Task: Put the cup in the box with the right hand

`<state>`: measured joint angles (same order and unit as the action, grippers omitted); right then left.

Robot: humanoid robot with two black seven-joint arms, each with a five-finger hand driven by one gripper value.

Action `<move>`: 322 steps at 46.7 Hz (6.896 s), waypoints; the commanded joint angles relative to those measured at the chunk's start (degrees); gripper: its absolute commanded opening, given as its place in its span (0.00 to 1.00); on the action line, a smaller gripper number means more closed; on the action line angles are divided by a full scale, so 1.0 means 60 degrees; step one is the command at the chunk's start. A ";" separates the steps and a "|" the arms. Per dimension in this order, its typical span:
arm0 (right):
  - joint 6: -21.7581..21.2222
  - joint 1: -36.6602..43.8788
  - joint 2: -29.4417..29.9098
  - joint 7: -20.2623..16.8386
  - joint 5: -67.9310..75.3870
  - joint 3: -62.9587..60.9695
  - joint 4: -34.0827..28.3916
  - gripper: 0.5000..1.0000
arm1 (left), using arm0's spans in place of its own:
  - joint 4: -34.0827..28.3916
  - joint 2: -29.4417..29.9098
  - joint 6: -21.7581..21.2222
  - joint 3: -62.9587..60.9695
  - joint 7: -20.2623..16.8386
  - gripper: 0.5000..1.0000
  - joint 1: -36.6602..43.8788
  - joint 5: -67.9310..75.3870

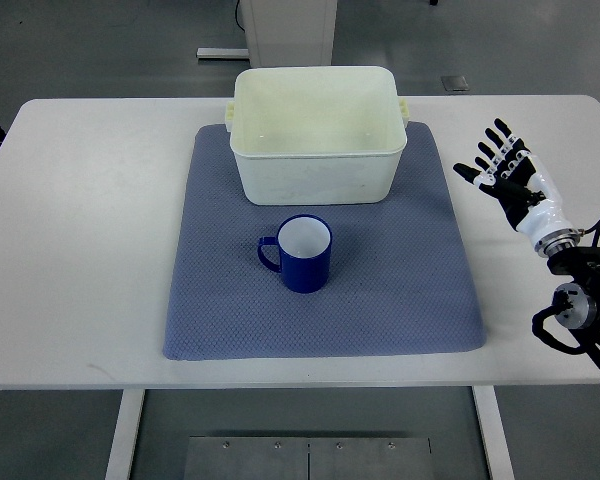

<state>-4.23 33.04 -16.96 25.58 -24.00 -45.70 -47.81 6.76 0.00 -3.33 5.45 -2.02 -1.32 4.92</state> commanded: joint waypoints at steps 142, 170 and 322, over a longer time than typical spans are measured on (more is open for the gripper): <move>-0.2164 -0.0028 -0.1699 0.1571 0.0000 0.1420 -0.0147 1.00 | 0.0001 0.0000 0.0027 -0.0001 0.0000 1.00 -0.0014 0.0000; -0.3425 -0.0365 -0.2814 0.1571 -0.0117 0.3266 -0.2007 1.00 | 0.0001 0.0000 0.0027 -0.0001 0.0000 1.00 -0.0014 0.0000; 0.1481 0.0192 0.2562 0.1571 -0.1113 0.4541 -0.1026 0.64 | 0.0001 0.0000 0.0027 -0.0001 0.0000 1.00 -0.0014 0.0000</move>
<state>3.89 34.18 -1.97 35.00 -30.69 -18.45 -54.25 6.77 0.00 -3.16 5.46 -2.02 -1.41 4.92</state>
